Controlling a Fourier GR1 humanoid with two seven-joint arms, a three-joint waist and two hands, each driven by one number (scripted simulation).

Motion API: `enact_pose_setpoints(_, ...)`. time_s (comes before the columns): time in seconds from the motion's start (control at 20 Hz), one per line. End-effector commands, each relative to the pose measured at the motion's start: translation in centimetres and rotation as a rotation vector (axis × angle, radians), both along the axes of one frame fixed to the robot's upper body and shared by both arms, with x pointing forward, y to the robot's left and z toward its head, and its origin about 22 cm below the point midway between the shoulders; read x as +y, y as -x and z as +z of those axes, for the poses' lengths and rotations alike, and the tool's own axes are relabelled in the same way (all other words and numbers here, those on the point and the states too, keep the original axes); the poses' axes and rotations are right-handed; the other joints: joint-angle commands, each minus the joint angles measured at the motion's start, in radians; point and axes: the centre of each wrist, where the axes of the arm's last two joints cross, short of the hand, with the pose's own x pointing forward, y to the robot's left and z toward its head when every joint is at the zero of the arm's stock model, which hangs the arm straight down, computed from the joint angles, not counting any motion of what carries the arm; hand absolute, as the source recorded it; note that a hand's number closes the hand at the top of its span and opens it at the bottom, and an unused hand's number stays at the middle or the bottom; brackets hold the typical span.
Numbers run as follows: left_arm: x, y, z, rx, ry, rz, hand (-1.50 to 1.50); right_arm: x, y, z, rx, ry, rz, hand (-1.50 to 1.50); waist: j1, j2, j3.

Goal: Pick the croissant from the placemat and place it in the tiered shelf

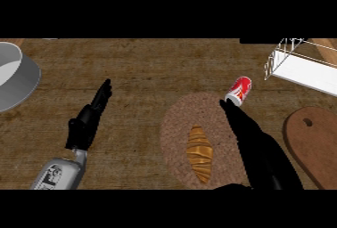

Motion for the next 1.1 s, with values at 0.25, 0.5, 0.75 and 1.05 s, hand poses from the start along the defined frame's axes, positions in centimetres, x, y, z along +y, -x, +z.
enact_pose_setpoints(0.25, 0.9, 2.4, -2.2, 0.002, 0.008, -0.002, 0.0, 2.0, -0.2, -0.6, 0.07, 0.042, -0.168, -1.5, -0.001, 0.0, 0.001)
enact_pose_setpoints(0.5, -0.7, 0.3, 0.0, -0.011, -0.008, 0.017, 0.0, 2.3, 0.8, -0.5, 0.092, 0.055, -0.138, -1.5, -0.01, -0.001, 0.001)
enact_pose_setpoints(0.75, 1.8, 0.3, -0.1, -0.001, 0.01, 0.008, 0.0, 3.4, -1.1, -3.9, 0.121, 0.093, -0.159, -1.5, -0.004, 0.002, 0.001)
enact_pose_setpoints(1.05, 1.2, 1.4, -0.4, 0.009, 0.007, 0.012, 0.0, 4.4, -0.4, -2.7, 0.132, 0.078, -0.188, -1.5, -0.003, 0.0, 0.001)
